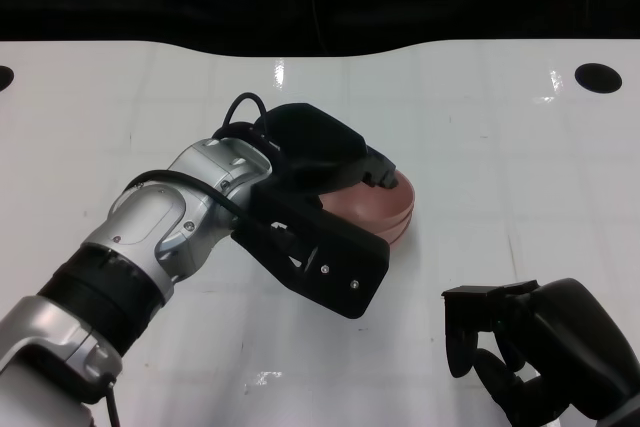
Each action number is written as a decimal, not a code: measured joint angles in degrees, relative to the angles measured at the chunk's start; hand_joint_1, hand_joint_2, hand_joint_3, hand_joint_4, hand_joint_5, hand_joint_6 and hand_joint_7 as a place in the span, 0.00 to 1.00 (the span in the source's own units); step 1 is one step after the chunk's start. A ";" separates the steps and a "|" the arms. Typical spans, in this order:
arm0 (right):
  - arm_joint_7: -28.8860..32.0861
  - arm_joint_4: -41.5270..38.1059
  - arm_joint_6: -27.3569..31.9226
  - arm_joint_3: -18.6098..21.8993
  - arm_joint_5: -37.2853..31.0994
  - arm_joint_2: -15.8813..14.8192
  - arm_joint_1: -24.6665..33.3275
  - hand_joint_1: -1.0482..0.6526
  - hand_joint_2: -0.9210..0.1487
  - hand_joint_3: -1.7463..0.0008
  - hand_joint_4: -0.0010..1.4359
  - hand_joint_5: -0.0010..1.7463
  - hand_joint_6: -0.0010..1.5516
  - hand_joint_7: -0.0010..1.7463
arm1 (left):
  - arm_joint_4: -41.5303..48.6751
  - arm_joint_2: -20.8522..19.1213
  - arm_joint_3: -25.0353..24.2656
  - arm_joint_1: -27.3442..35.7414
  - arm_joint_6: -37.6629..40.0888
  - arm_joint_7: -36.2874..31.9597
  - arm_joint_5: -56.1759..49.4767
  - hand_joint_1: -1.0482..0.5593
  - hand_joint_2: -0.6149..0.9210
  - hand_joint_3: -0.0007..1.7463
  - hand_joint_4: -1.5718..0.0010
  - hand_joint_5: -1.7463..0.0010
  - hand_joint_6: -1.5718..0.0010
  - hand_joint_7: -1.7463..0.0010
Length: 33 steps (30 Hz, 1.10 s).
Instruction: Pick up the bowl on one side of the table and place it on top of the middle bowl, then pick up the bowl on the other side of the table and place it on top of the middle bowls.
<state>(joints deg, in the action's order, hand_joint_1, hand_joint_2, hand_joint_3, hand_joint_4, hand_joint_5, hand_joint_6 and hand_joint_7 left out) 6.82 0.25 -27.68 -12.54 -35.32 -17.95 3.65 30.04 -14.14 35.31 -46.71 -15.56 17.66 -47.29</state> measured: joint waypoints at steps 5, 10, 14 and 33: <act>-0.01 -0.03 -0.02 0.00 0.14 0.00 -0.03 0.57 0.73 0.08 0.69 1.00 0.54 0.90 | -2.38 -0.87 -0.18 1.67 0.63 0.04 0.60 0.20 1.00 0.10 0.80 0.89 0.77 1.00; 0.08 -0.35 -0.28 0.02 0.18 -0.03 -0.10 0.58 0.74 0.08 0.70 1.00 0.55 0.90 | -7.33 -3.19 -1.93 3.71 0.64 0.40 1.71 0.18 1.00 0.13 0.80 0.89 0.79 1.00; 0.10 -0.61 -0.30 0.04 0.20 -0.04 -0.15 0.57 0.74 0.08 0.69 1.00 0.55 0.90 | -11.08 -4.85 -4.62 6.06 0.18 0.65 4.74 0.19 1.00 0.13 0.79 0.87 0.78 0.99; 0.38 -1.62 -1.21 0.29 1.09 -0.20 -0.45 0.58 0.74 0.08 0.69 1.00 0.54 0.90 | -17.49 -9.62 -18.22 20.39 -15.86 -8.49 17.20 0.38 1.00 0.08 0.61 0.67 0.58 0.92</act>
<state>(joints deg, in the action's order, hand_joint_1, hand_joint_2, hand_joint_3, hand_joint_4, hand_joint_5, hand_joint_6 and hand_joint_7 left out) 7.20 -1.37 -28.89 -12.25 -34.23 -18.15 3.20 12.55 -23.76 17.08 -26.32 -31.42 9.17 -30.09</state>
